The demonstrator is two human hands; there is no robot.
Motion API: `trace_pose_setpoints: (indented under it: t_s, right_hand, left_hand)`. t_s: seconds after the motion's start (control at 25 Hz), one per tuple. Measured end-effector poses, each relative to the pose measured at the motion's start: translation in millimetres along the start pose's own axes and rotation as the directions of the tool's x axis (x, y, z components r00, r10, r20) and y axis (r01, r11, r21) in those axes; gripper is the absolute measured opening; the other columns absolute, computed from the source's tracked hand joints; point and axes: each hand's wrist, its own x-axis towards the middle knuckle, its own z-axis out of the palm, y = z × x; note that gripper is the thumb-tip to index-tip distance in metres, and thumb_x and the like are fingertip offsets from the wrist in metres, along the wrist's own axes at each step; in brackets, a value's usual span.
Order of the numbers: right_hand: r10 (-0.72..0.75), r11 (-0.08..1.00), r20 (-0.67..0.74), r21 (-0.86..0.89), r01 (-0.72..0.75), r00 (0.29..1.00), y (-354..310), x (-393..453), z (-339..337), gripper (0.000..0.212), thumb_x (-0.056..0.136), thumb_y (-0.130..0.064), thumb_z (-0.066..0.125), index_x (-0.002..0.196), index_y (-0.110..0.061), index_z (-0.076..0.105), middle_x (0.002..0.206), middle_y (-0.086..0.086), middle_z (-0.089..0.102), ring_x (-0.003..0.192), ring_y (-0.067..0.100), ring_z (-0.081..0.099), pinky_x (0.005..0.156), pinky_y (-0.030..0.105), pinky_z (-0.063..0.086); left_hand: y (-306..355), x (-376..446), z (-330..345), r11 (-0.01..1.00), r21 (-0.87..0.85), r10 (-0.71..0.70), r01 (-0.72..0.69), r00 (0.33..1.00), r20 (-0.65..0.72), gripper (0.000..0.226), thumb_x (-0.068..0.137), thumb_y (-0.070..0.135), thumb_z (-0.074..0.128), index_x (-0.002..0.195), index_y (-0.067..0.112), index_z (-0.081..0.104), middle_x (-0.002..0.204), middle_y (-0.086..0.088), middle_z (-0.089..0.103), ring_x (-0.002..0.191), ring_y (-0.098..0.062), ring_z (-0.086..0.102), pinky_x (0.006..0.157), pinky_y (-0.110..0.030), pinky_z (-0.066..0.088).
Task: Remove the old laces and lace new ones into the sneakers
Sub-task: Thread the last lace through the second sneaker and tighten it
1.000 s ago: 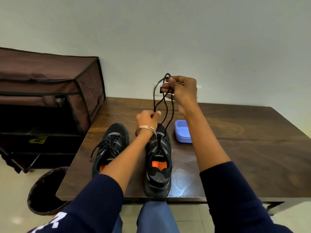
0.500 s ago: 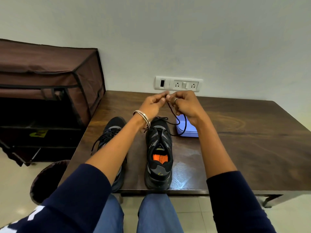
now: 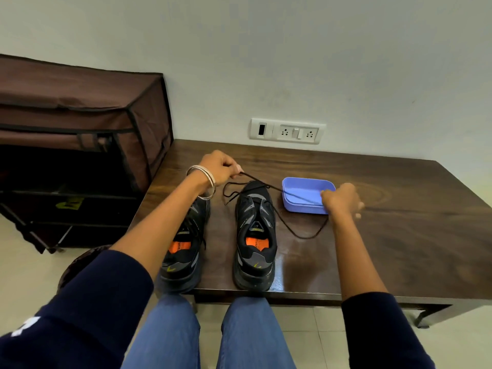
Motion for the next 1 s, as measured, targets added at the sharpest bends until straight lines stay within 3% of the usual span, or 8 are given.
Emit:
trace_pose_setpoints:
  t_s: [0.08, 0.16, 0.24, 0.36, 0.48, 0.68, 0.76, 1.0]
  right_hand:
    - [-0.346, 0.938, 0.232, 0.114, 0.327, 0.909, -14.0, -23.2, 9.4, 0.047, 0.086, -0.019, 0.071, 0.128, -0.006, 0.058, 0.124, 0.010, 0.062, 0.118, 0.028, 0.055, 0.100, 0.040, 0.045]
    - [-0.563, 0.821, 0.433, 0.392, 0.416, 0.704, -32.2, -50.5, 18.4, 0.050, 0.084, -0.013, 0.074, 0.131, -0.008, 0.056, 0.112, 0.006, 0.067, 0.105, 0.016, 0.064, 0.095, 0.030, 0.051]
    - [-0.623, 0.777, 0.467, 0.459, 0.431, 0.627, -40.3, -63.7, 27.0, 0.039, 0.086, -0.007, 0.070, 0.124, -0.011, 0.061, 0.094, 0.003, 0.071, 0.081, 0.008, 0.067, 0.079, 0.020, 0.055]
    - [-0.568, 0.792, 0.349, 0.478, 0.380, 0.745, -33.5, -58.5, 36.7, 0.014, 0.090, -0.003, 0.065, 0.101, -0.006, 0.071, 0.081, 0.011, 0.073, 0.058, 0.014, 0.060, 0.062, 0.028, 0.054]
    - [-0.510, 0.814, 0.347, 0.492, 0.310, 0.787, -23.1, -47.5, 39.5, 0.010, 0.090, -0.002, 0.064, 0.093, -0.007, 0.073, 0.079, 0.012, 0.072, 0.056, 0.014, 0.057, 0.059, 0.027, 0.050]
    - [-0.612, 0.790, 0.417, 0.374, 0.486, 0.672, -24.4, -52.4, 45.9, 0.037, 0.084, -0.008, 0.073, 0.120, -0.009, 0.067, 0.104, 0.002, 0.070, 0.094, 0.009, 0.065, 0.088, 0.021, 0.050]
    - [-0.669, 0.743, 0.425, 0.401, 0.535, 0.610, -26.9, -56.9, 50.8, 0.032, 0.084, -0.005, 0.071, 0.116, -0.011, 0.069, 0.100, 0.001, 0.072, 0.093, 0.008, 0.066, 0.085, 0.018, 0.052]
    - [-0.507, 0.850, 0.340, 0.350, 0.394, 0.792, -11.4, -43.1, 76.0, 0.011, 0.087, 0.003, 0.065, 0.086, -0.004, 0.074, 0.076, 0.004, 0.069, 0.076, 0.017, 0.068, 0.068, 0.030, 0.058]
  left_hand:
    - [8.0, -1.7, 11.1, 1.000, 0.012, 0.002, -0.003, 0.994, 0.105, 0.019, 0.090, 0.009, 0.060, 0.094, 0.019, 0.076, 0.081, 0.006, 0.070, 0.060, -0.006, 0.052, 0.055, -0.012, 0.041]
    - [18.3, -3.6, 22.9, 1.000, -0.007, 0.028, -0.028, 0.987, 0.158, 0.021, 0.089, 0.006, 0.060, 0.099, 0.018, 0.074, 0.076, 0.003, 0.069, 0.055, -0.005, 0.052, 0.050, -0.011, 0.042]
    - [24.7, -5.1, 30.0, 0.991, -0.131, 0.025, -0.011, 0.994, 0.103, 0.014, 0.089, 0.005, 0.062, 0.100, 0.012, 0.069, 0.076, -0.003, 0.070, 0.052, -0.008, 0.057, 0.050, -0.018, 0.050]
    - [19.4, -7.4, 26.8, 0.949, -0.310, -0.041, 0.047, 0.999, 0.027, 0.003, 0.087, 0.005, 0.066, 0.090, 0.005, 0.066, 0.078, -0.014, 0.071, 0.053, -0.017, 0.063, 0.051, -0.025, 0.054]
    - [8.9, -9.7, 25.7, 0.936, -0.345, -0.061, 0.075, 0.997, 0.052, 0.010, 0.089, 0.002, 0.063, 0.094, -0.002, 0.070, 0.078, -0.015, 0.070, 0.058, -0.014, 0.064, 0.052, -0.018, 0.052]
    - [8.5, -10.4, 48.6, 0.905, -0.354, -0.197, 0.237, 0.970, 0.144, 0.021, 0.095, -0.008, 0.046, 0.113, -0.004, 0.056, 0.078, -0.021, 0.065, 0.056, -0.023, 0.065, 0.051, -0.027, 0.058]
    - [9.7, -8.4, 54.9, 0.900, -0.351, -0.206, 0.257, 0.962, 0.178, 0.022, 0.094, -0.005, 0.049, 0.114, 0.006, 0.047, 0.086, -0.025, 0.065, 0.057, -0.027, 0.067, 0.047, -0.029, 0.057]
    - [-21.5, -3.6, 78.2, 0.843, -0.410, -0.366, 0.350, 0.930, 0.042, 0.031, 0.087, 0.024, 0.069, 0.102, -0.003, 0.064, 0.073, -0.015, 0.067, 0.055, -0.023, 0.063, 0.053, -0.037, 0.059]
